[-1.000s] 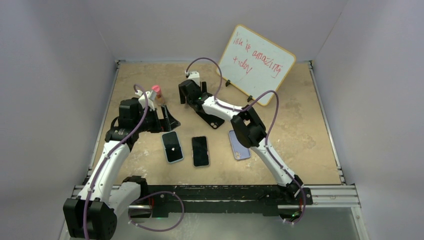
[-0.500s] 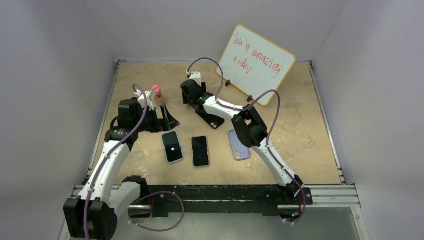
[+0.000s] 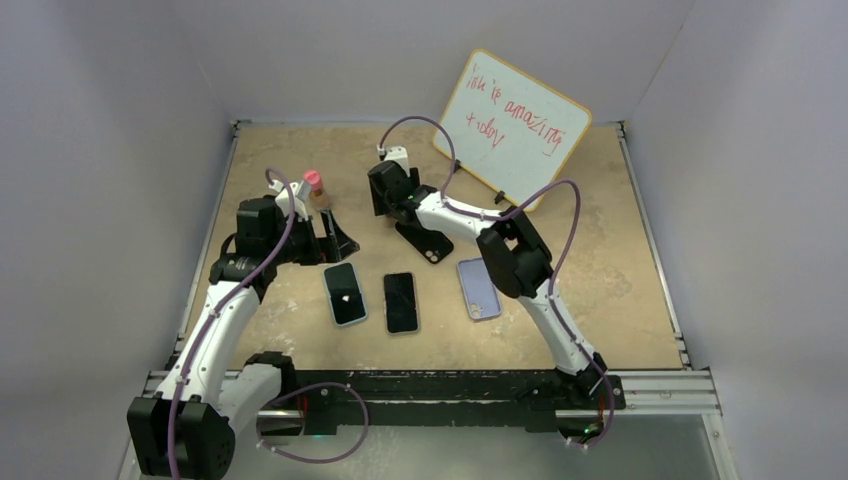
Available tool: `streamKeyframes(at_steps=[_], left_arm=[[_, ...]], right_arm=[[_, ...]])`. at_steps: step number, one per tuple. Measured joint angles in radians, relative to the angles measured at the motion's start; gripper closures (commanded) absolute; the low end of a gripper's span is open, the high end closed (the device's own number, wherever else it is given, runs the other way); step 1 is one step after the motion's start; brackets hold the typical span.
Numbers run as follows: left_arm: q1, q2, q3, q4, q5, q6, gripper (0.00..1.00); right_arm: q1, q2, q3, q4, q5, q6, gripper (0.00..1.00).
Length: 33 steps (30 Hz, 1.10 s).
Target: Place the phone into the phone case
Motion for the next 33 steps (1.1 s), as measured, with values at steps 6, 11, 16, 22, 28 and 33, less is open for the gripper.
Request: streamKeyframes(at_steps=[6, 11, 16, 22, 28, 33], left_arm=[[0.0, 0.0, 0.0, 0.0, 0.0, 0.0, 0.06], [0.0, 0.0, 0.0, 0.0, 0.0, 0.0, 0.06], [0.0, 0.0, 0.0, 0.0, 0.0, 0.0, 0.06], [0.0, 0.0, 0.0, 0.0, 0.0, 0.0, 0.06], [0.002, 0.0, 0.0, -0.001, -0.005, 0.0, 0.05], [0.007, 0.0, 0.0, -0.001, -0.012, 0.0, 0.05]], right_arm=[[0.0, -0.065, -0.064, -0.001, -0.008, -0.022, 0.55], [0.0, -0.135, -0.162, -0.001, -0.021, -0.035, 0.57], [0.0, -0.255, -0.321, 0.002, -0.025, -0.043, 0.58], [0.0, -0.453, -0.537, 0.008, -0.023, -0.053, 0.6], [0.0, -0.648, -0.758, 0.012, -0.019, -0.05, 0.6], [0.0, -0.826, -0.943, -0.006, 0.003, -0.029, 0.6]])
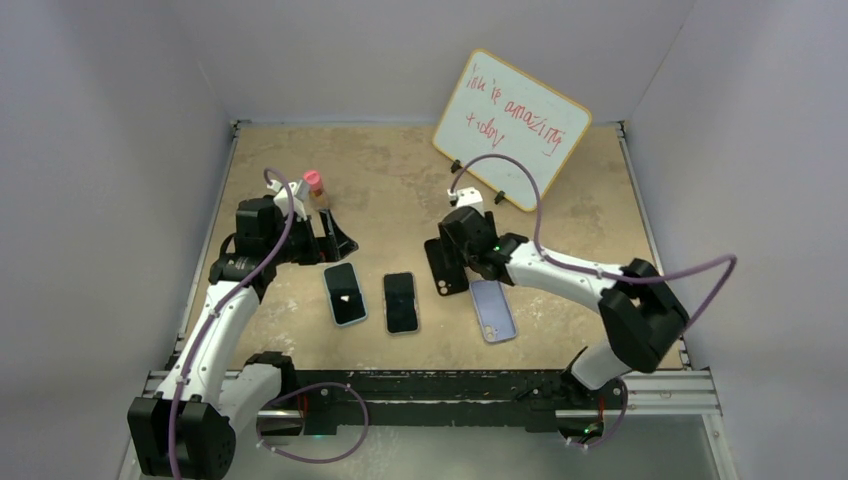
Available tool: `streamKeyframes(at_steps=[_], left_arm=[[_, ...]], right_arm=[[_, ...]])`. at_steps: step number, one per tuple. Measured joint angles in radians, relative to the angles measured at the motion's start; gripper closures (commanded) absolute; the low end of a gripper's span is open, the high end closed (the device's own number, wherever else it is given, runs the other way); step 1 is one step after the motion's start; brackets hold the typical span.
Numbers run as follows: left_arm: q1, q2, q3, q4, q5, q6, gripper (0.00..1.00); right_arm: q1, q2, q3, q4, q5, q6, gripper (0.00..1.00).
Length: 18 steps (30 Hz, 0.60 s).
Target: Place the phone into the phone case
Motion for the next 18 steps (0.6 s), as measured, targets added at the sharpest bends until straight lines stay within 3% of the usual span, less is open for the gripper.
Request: streamKeyframes(at_steps=[5, 10, 18], left_arm=[[0.0, 0.009, 0.0, 0.0, -0.003, 0.0, 0.05], [0.0, 0.031, 0.0, -0.001, -0.004, 0.0, 0.05], [0.0, 0.035, 0.0, -0.003, -0.005, 0.0, 0.05]], right_arm=[[0.0, -0.154, -0.166, 0.005, -0.007, 0.036, 0.56], [0.0, -0.156, -0.253, 0.016, -0.048, 0.074, 0.49], [0.0, -0.121, -0.259, 0.025, -0.058, 0.089, 0.21]])
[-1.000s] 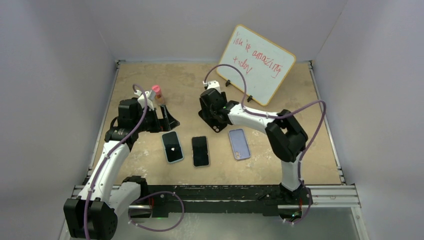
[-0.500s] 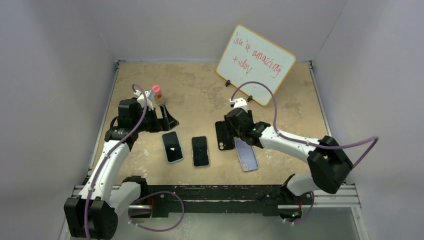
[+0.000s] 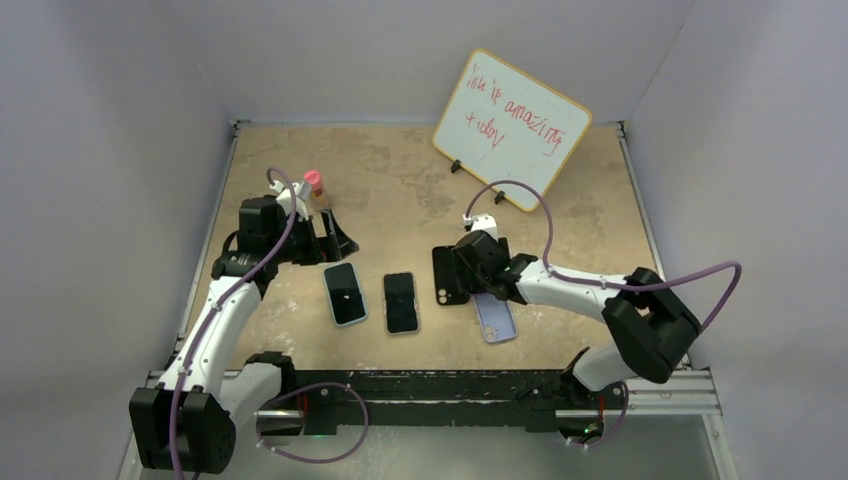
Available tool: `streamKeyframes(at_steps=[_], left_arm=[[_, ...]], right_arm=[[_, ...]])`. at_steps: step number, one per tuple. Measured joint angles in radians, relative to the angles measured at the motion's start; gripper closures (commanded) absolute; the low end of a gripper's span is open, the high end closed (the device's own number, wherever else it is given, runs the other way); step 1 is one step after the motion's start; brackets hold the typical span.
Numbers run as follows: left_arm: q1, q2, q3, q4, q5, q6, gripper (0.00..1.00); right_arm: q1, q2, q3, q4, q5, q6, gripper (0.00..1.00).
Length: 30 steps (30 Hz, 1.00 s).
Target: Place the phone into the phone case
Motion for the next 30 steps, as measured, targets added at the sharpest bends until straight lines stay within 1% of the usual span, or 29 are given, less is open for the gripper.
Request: streamKeyframes(at_steps=[3, 8, 13, 15, 19, 22, 24, 30], left_arm=[[0.0, 0.0, 0.0, 0.0, -0.002, 0.0, 0.05], [0.0, 0.0, 0.0, -0.003, -0.005, 0.0, 0.05], [0.0, 0.0, 0.0, -0.003, -0.006, 0.0, 0.05], [0.0, 0.001, 0.0, -0.003, -0.006, 0.0, 0.05], [0.0, 0.006, 0.0, -0.003, -0.006, 0.0, 0.05], [0.0, 0.016, 0.0, -0.003, -0.005, 0.0, 0.06], [0.0, 0.02, 0.0, -0.003, -0.005, 0.0, 0.05], [-0.015, 0.026, 0.0, 0.006, 0.003, -0.01, 0.06]], right_arm=[[-0.003, 0.027, 0.016, 0.003, -0.001, -0.001, 0.2], [-0.026, 0.077, 0.047, 0.018, -0.008, -0.01, 0.1], [-0.055, 0.11, 0.064, 0.036, -0.032, -0.018, 0.09], [-0.066, 0.117, 0.066, 0.048, -0.049, -0.02, 0.16], [-0.091, 0.119, 0.066, 0.057, -0.079, -0.029, 0.38], [-0.108, 0.118, 0.066, 0.06, -0.103, -0.034, 0.48], [-0.111, 0.116, 0.066, 0.059, -0.109, -0.036, 0.52], [-0.113, 0.084, 0.069, 0.021, -0.129, -0.033, 0.57]])
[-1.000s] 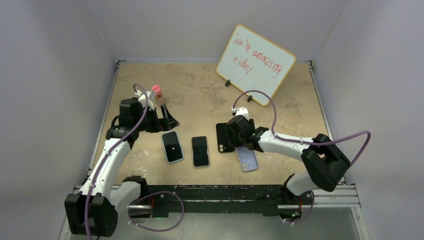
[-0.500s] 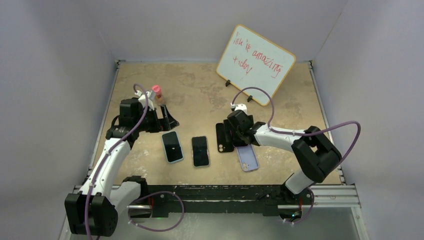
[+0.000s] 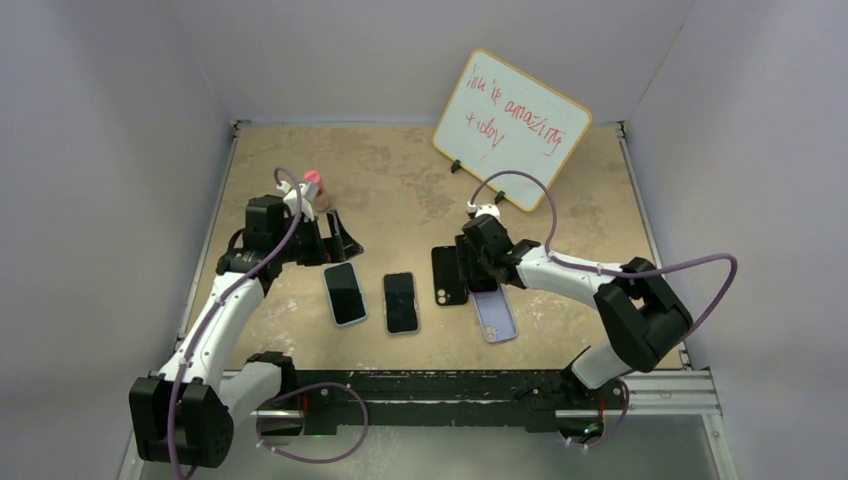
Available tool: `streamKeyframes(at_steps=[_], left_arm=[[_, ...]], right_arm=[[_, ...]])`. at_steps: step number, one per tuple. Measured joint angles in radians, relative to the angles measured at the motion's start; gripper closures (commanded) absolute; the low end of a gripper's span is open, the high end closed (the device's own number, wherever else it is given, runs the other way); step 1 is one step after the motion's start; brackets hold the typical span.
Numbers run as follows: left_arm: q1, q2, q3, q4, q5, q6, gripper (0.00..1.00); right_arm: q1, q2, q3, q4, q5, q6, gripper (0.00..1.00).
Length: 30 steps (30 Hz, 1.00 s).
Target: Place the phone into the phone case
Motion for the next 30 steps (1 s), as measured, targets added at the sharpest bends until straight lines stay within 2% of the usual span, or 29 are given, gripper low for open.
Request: streamKeyframes(at_steps=[13, 24, 30], left_arm=[[-0.134, 0.067, -0.031, 0.08, 0.035, -0.097, 0.08], [-0.138, 0.017, -0.078, 0.115, 0.023, -0.141, 0.09], [-0.138, 0.008, -0.078, 0.117, 0.016, -0.142, 0.09]], right_arm=[[0.025, -0.052, 0.057, -0.026, -0.032, 0.111, 0.62], [0.11, -0.032, 0.027, 0.106, -0.078, 0.288, 0.59], [0.137, 0.018, 0.002, 0.132, -0.077, 0.323, 0.5]])
